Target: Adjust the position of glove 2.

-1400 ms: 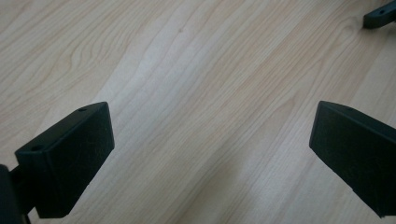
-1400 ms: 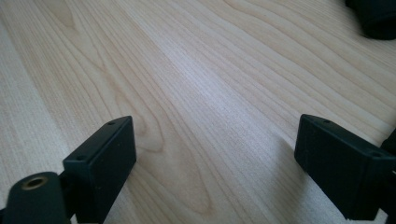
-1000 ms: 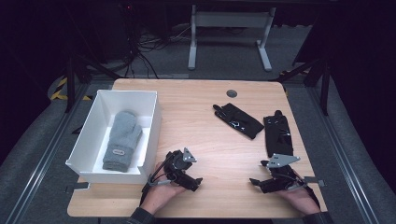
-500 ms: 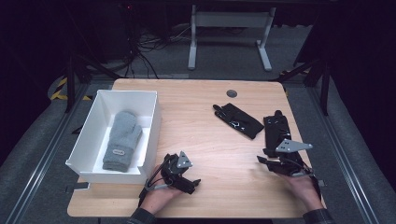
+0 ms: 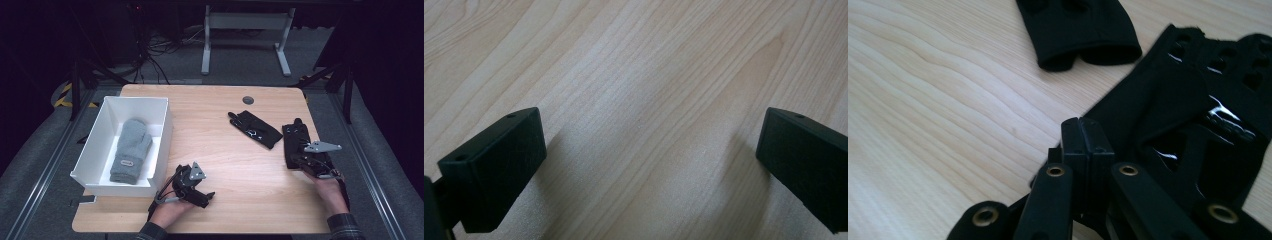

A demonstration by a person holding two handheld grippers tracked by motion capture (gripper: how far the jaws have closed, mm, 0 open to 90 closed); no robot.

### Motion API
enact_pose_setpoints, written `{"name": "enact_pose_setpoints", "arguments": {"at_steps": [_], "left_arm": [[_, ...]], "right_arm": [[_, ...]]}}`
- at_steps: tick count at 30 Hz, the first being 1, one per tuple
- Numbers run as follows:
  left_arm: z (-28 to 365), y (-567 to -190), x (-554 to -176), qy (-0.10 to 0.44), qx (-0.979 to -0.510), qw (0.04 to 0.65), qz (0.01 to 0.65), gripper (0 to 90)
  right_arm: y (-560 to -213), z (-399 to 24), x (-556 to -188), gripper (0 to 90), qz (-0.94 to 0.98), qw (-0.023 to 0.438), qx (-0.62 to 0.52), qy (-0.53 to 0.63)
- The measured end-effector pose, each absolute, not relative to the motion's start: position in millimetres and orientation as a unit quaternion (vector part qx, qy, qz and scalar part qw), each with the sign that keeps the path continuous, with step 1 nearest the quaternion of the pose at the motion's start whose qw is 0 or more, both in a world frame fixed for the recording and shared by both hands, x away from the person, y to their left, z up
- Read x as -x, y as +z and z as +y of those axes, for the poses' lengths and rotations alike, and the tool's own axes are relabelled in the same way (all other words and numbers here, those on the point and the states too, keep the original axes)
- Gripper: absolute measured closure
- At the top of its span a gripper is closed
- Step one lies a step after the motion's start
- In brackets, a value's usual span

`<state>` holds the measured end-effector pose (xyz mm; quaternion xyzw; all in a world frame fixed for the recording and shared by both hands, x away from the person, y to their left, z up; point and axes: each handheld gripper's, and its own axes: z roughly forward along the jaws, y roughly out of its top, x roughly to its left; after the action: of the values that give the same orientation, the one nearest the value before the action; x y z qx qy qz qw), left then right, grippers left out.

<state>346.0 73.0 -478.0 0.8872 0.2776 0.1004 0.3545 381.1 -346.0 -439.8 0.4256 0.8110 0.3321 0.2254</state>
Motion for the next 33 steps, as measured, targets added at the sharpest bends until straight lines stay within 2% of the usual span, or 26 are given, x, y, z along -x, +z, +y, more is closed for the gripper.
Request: {"name": "enact_pose_setpoints", "arguments": {"at_steps": [7,17,33], "left_arm": [[73.1,-478.0,-346.0,0.100,-0.887,0.355,0.278,0.1],[73.1,-478.1,-346.0,0.100,-0.887,0.355,0.278,0.2],[73.1,-478.1,-346.0,0.100,-0.887,0.355,0.279,0.2]], "right_arm": [[-451.3,-349.7,-386.1,90.0,0.822,0.208,-0.434,0.304],[-450.6,-346.6,-376.8,90.0,0.832,0.193,-0.423,0.303],[-449.1,-336.2,-335.5,90.0,0.856,0.156,-0.387,0.304]]}}
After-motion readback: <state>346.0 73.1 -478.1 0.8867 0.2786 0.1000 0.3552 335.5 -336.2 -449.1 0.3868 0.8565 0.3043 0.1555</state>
